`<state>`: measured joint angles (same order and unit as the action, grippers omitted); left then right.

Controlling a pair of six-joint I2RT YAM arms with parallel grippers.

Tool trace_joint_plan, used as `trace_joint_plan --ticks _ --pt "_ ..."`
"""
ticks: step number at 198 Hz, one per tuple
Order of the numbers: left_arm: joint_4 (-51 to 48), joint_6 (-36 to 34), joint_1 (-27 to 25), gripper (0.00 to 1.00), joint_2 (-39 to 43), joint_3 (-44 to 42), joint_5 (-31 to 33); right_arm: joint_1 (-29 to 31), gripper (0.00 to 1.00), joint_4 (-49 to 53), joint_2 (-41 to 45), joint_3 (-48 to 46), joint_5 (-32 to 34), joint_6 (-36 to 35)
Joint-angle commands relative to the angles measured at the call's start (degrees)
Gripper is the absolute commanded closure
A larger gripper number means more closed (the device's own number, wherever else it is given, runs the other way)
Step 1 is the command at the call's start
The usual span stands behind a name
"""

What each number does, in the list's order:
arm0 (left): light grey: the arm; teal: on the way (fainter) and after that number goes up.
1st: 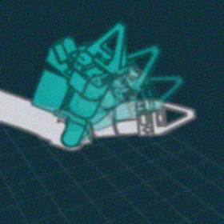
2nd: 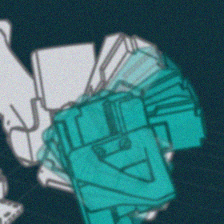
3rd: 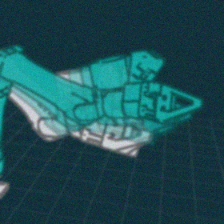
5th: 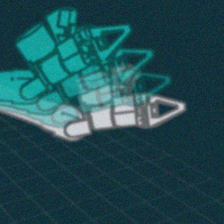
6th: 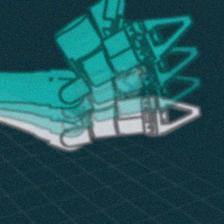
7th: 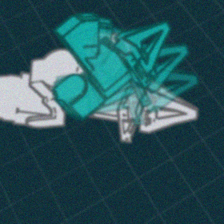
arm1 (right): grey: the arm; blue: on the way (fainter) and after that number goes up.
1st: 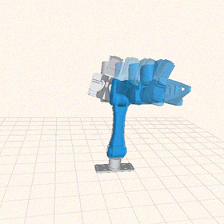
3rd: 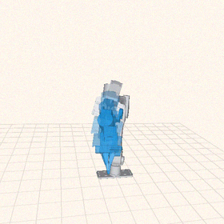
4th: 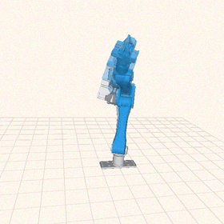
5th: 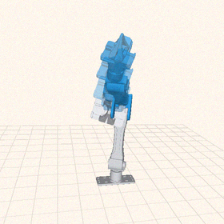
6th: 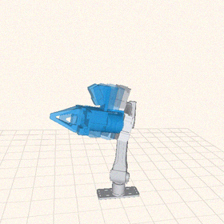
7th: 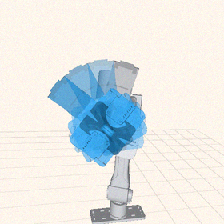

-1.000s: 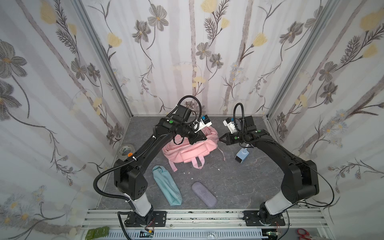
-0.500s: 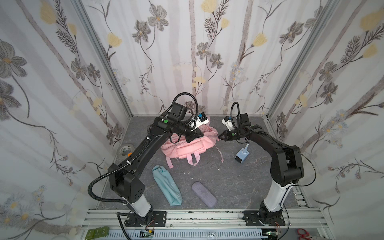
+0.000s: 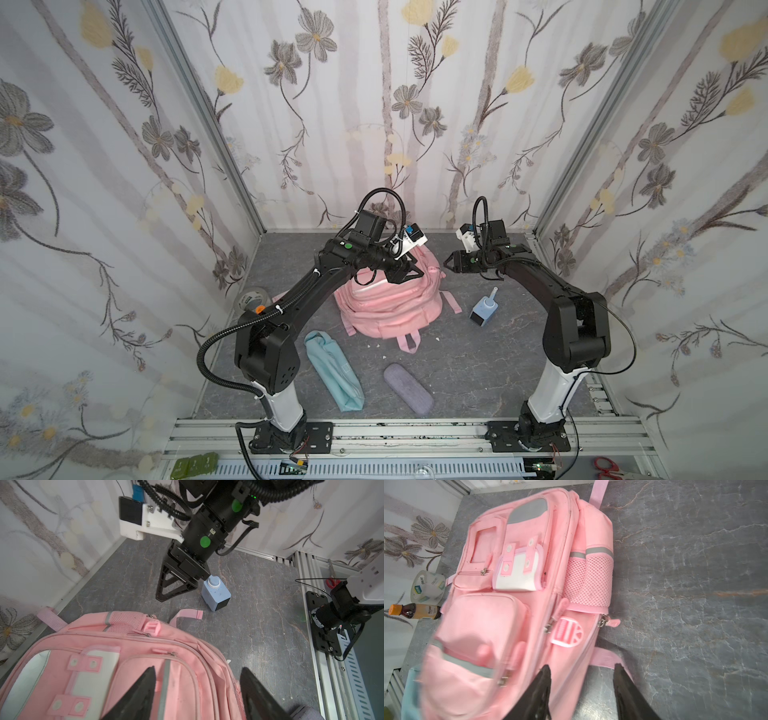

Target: Pack the student bag

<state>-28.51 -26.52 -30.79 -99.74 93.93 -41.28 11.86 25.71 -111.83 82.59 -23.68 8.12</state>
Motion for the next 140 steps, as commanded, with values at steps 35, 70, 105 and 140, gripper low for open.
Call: trace_joint_plan --ticks 35,70,105,140 --pt "1.4 -4.2 -0.4 0.21 1.6 -7.6 8.9 -0.2 0.51 -1.5 6.5 -5.3 1.2 4.2" --pt "1.3 -11.0 -4.8 0.20 2.5 -15.2 16.5 -0.1 0.52 -2.3 8.6 -6.1 1.6 5.1" --pt "9.7 -10.1 -6.7 0.19 2.5 -21.9 24.1 0.0 0.53 -3.2 9.1 -6.7 0.8 6.0" --pt "18.0 -10.5 -7.1 0.25 0.3 -25.6 36.9 0.4 0.53 -3.6 10.2 -7.6 0.3 6.2"
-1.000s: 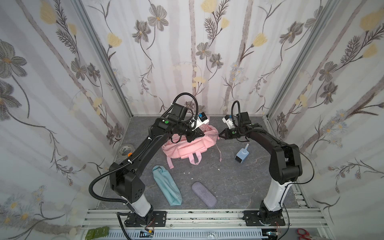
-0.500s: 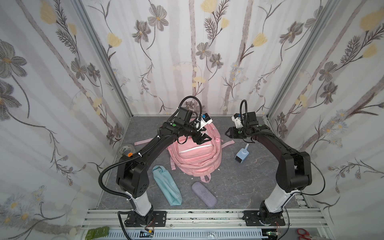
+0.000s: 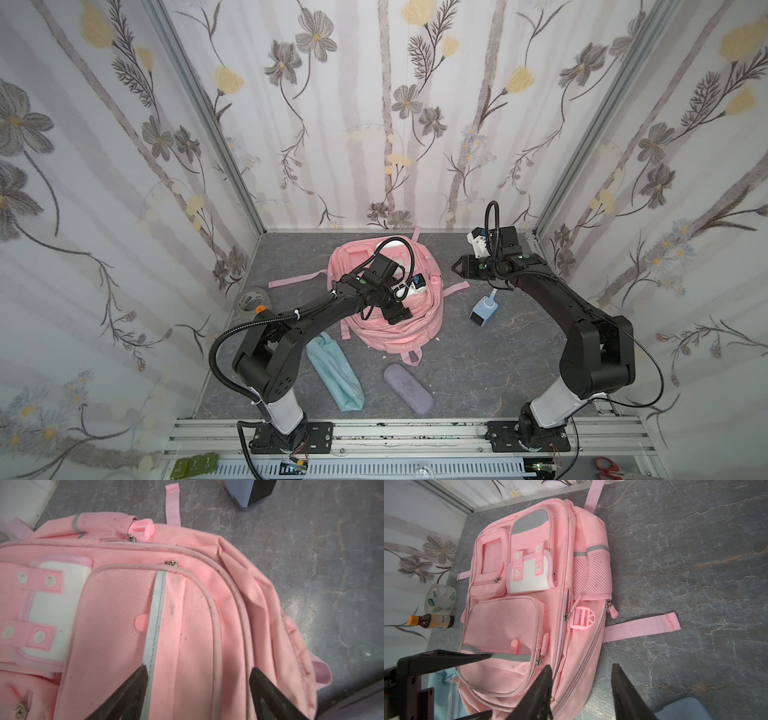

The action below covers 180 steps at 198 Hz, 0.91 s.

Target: Pack the student bag

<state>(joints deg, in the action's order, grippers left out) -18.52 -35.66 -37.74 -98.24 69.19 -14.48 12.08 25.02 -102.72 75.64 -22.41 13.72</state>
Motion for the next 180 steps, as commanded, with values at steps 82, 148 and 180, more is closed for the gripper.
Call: trace_joint_plan --ticks 82,148,180 --pt "7.7 -3.6 -1.4 0.92 -1.7 -2.4 11.6 0.2 0.56 -2.9 2.6 -2.5 -2.1 -0.3" --pt "18.6 -8.0 2.8 1.00 13.4 -9.6 -0.3 0.2 0.58 -6.6 3.8 -0.9 -10.9 -18.7" --pt "20.2 -8.9 9.2 1.00 19.2 -10.9 -16.2 0.2 0.59 -12.9 3.8 -2.7 -19.1 -32.9"
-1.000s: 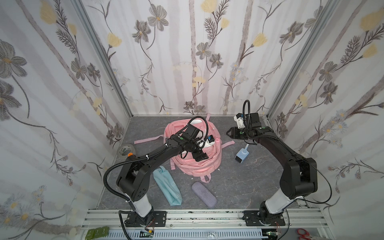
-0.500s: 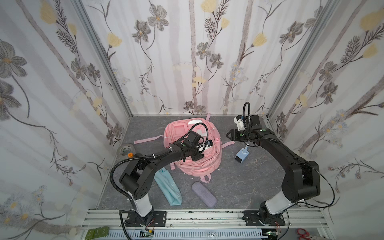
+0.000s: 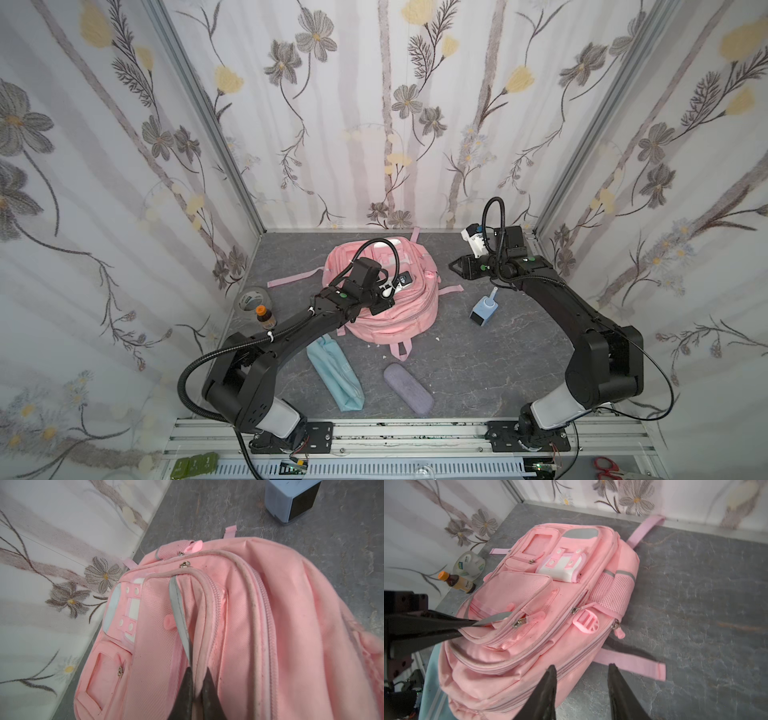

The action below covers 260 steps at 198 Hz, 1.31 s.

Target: Pack the student bag

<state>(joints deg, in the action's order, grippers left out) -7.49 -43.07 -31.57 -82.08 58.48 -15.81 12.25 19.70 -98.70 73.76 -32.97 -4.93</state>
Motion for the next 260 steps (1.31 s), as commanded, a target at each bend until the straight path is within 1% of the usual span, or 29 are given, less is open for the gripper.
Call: trace_joint_plan --ticks 1,16,25,51,72,108,128,157,217,260 --pt "9.2 -1.5 3.2 1.00 3.1 -0.1 -15.0 0.1 0.59 -7.7 -0.3 -0.8 -8.8 -14.6" --pt "9.1 -2.4 4.4 1.00 4.0 0.0 -17.2 0.1 0.59 -7.8 -2.5 0.3 -13.6 -20.9" --pt "9.1 -2.6 4.9 1.00 4.2 0.3 -17.9 0.4 0.59 -7.3 -4.0 1.5 -14.7 -23.8" --pt "9.4 -2.3 5.8 1.00 4.5 0.7 -19.5 2.2 0.59 -2.5 -8.8 6.2 -12.3 -31.4" --pt "9.6 -1.8 6.1 1.00 4.6 0.5 -19.9 3.2 0.59 3.3 -12.8 9.8 -12.4 -37.7" --pt "9.3 -1.8 6.7 1.00 5.1 0.0 -20.0 3.5 0.60 8.0 -16.1 11.3 -11.4 -43.4" --pt "8.8 -1.8 7.0 1.00 5.2 0.0 -20.4 3.5 0.60 9.1 -17.2 11.3 -10.8 -45.0" --pt "7.9 -2.0 7.1 1.00 4.9 0.5 -21.4 3.7 0.59 9.3 -18.6 11.5 -10.7 -45.1" --pt "6.8 -1.8 7.2 1.00 3.7 1.2 -24.0 4.8 0.59 11.2 -23.2 16.4 -10.7 -43.9" --pt "7.1 -1.3 7.2 1.00 3.3 1.6 -25.0 4.9 0.60 14.1 -24.4 17.4 -10.4 -47.1"
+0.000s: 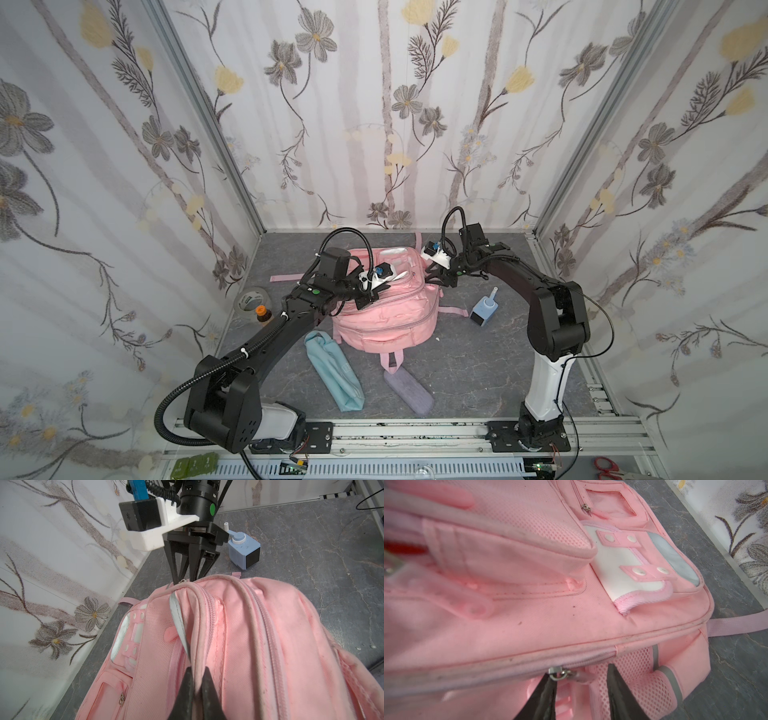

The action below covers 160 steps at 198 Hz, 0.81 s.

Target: Pack the student bag

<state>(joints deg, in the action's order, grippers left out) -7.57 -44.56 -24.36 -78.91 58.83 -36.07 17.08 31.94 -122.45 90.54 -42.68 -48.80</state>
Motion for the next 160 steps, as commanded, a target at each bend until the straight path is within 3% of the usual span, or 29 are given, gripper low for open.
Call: trace_joint_plan --ticks 1,45,146,160 --pt "7.1 0.2 0.0 1.00 0.2 1.3 -4.8 0.1 0.60 1.9 -0.6 0.7 -0.7 -3.3" --pt "7.1 0.3 0.4 1.00 -0.3 2.0 -5.6 0.3 0.67 3.0 -1.6 0.8 0.0 -4.6" --pt "8.1 1.3 1.2 1.00 -1.6 2.4 -5.6 0.1 1.00 2.7 0.4 1.2 1.2 -3.0" --pt "9.2 2.1 1.3 1.00 -1.7 2.1 -4.9 0.1 1.00 2.5 1.1 1.1 1.3 -2.4"
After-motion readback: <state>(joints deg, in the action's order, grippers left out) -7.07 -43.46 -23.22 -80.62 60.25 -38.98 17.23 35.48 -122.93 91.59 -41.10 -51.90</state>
